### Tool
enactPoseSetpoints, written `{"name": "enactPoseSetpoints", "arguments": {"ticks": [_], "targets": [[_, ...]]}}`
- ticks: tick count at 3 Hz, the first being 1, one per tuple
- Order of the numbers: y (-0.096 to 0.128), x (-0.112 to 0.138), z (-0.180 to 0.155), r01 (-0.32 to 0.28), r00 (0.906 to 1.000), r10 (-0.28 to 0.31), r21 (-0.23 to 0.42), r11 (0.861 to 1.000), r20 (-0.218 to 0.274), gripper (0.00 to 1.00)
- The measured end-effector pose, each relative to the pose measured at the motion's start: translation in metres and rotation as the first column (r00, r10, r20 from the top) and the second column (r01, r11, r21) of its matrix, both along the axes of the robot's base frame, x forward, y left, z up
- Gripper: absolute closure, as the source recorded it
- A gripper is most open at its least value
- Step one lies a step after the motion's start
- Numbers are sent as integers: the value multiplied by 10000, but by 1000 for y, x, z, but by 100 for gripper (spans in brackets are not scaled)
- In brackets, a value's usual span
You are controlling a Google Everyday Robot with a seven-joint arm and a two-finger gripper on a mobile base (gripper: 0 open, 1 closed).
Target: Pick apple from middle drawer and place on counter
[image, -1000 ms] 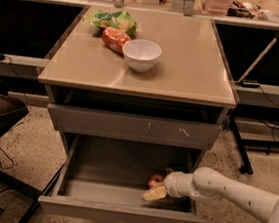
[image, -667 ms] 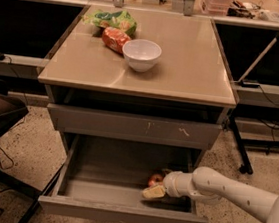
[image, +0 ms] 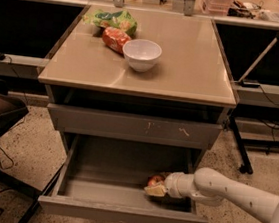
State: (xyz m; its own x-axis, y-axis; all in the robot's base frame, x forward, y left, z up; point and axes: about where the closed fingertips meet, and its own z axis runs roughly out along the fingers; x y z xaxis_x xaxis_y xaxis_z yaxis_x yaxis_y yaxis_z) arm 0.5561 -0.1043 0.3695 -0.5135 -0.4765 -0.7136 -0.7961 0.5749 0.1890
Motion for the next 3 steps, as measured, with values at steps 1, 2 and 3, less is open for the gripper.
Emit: {"name": "enactPoseSetpoints", "arguments": {"ticks": [1, 2, 3], "targets": [[-36, 3, 48, 291, 9987, -300, 238, 9993, 410, 87], [-108, 24, 141, 841, 9909, -868, 302, 9960, 1033, 100], [-137, 36, 187, 1057, 9856, -1084, 280, 9940, 1295, 100]]}}
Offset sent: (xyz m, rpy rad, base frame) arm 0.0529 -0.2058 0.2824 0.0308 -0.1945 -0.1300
